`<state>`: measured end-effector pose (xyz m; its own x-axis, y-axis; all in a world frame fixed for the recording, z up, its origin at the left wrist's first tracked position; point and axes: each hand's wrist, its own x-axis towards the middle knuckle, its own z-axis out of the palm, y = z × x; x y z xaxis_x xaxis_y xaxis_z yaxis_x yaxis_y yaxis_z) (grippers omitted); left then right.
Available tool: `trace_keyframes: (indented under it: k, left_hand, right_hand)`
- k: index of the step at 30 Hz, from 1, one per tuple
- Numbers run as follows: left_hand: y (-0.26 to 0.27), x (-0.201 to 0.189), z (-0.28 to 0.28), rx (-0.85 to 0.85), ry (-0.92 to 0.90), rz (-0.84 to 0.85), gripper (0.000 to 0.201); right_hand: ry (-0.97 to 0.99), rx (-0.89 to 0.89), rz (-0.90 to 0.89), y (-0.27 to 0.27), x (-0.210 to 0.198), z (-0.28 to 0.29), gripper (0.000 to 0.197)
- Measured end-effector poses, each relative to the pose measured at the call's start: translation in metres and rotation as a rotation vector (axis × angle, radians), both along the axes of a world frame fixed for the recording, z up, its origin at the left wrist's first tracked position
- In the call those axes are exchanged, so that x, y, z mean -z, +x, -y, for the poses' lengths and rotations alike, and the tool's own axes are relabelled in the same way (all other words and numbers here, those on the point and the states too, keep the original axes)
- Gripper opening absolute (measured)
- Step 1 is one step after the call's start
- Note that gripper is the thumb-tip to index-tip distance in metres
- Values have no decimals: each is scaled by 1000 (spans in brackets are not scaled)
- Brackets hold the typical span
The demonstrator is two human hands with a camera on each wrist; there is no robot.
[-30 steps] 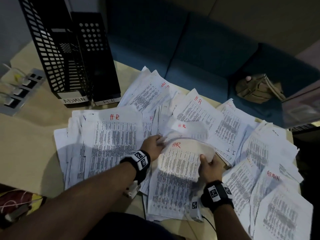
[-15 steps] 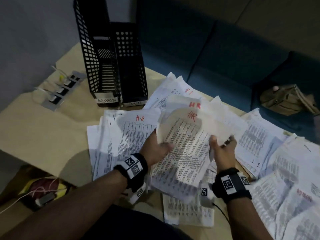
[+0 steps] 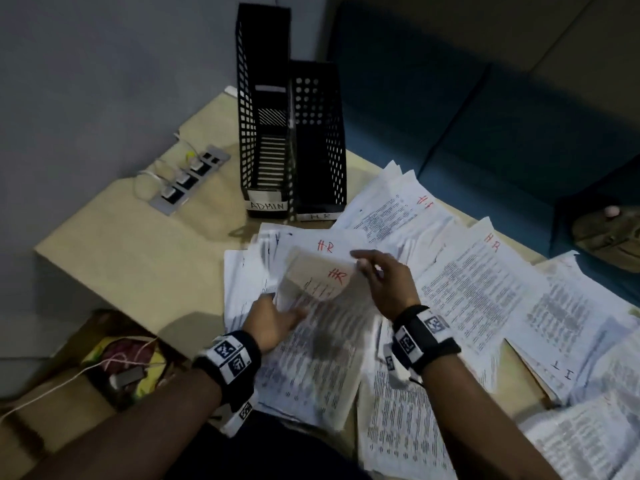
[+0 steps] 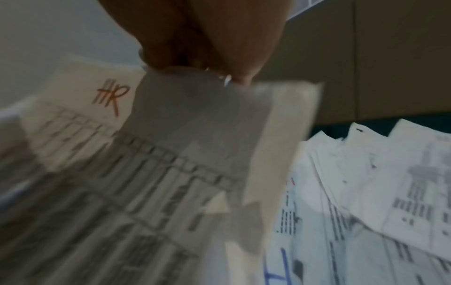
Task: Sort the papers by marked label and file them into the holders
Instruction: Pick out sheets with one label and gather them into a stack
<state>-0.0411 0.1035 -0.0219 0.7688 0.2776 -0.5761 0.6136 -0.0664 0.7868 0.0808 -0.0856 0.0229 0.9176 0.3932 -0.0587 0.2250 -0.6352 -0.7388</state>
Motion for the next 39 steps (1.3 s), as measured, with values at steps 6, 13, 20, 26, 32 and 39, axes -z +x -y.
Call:
trace_keyframes:
  k: [6, 13, 20, 26, 32, 39]
  left_hand:
    - [-19, 11, -41, -207, -83, 33, 13]
    - [-28, 24, -45, -202, -121, 31, 26]
    - [-31, 43, -47, -117, -174, -3, 46]
    - [-31, 44, -48, -69, -225, 28, 62]
    - [-31, 42, -51, 1, -186, 42, 72]
    - [-31, 44, -54, -22, -272, 23, 71]
  right_hand:
    - [-87, 641, -374, 9, 45, 18, 54]
    - [-155, 428, -478, -26, 59, -4, 50]
    - [-221, 248, -128, -25, 53, -8, 36]
    - [-415, -91, 155, -20, 58, -7, 40]
    - [-338, -87, 121, -26, 45, -7, 28]
    - [-8, 193, -367, -17, 50, -11, 81]
